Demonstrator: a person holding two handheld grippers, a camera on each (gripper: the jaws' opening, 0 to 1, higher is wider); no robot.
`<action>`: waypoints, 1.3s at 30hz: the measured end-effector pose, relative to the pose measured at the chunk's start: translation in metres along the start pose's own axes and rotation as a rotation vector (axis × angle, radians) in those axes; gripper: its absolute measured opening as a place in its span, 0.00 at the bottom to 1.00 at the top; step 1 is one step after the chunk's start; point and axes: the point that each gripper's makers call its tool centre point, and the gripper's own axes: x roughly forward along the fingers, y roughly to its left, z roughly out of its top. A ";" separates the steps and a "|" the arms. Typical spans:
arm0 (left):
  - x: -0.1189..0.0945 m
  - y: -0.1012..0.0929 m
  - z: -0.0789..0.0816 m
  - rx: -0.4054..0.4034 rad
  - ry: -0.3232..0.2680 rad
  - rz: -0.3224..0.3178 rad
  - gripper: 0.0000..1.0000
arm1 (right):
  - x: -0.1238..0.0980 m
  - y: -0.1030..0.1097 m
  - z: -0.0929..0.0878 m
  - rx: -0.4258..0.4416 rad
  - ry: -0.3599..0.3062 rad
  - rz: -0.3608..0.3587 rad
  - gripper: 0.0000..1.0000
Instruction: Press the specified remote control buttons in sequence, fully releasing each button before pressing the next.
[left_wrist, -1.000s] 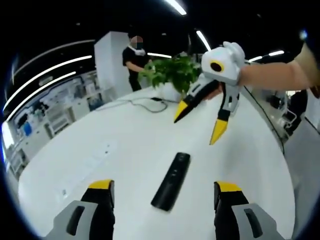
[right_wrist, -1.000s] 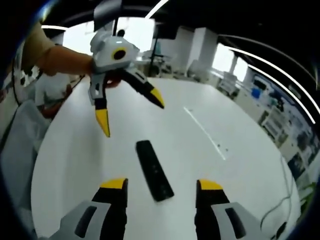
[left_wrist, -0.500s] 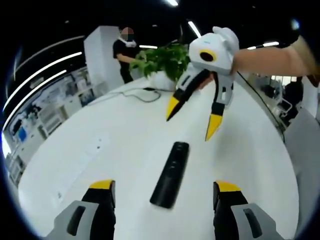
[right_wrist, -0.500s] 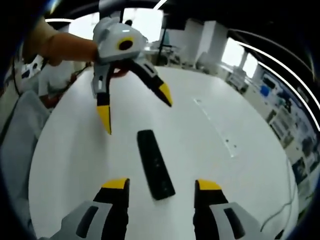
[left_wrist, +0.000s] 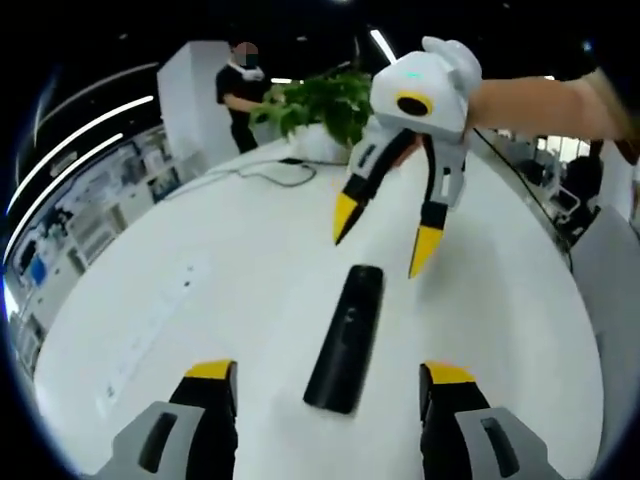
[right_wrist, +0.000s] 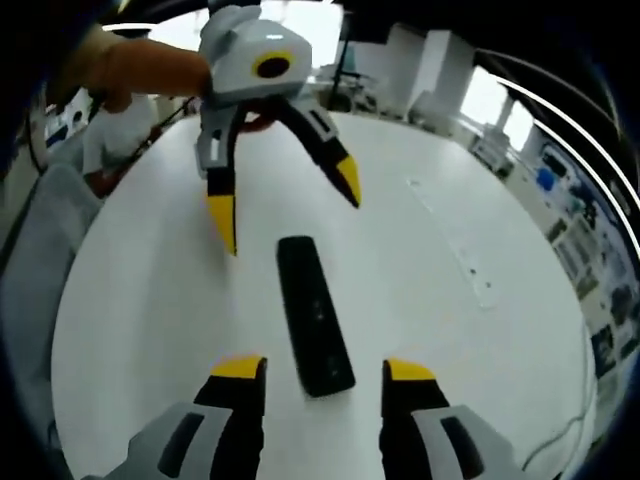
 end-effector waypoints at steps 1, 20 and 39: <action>0.001 -0.001 -0.001 0.000 0.004 -0.004 0.75 | 0.001 0.000 -0.001 -0.001 0.005 0.002 0.41; 0.026 -0.002 -0.012 0.049 0.113 -0.067 0.62 | 0.022 -0.001 -0.016 -0.014 0.098 0.055 0.33; 0.033 -0.012 -0.020 0.034 0.177 -0.150 0.39 | 0.028 -0.002 -0.021 0.017 0.137 0.111 0.26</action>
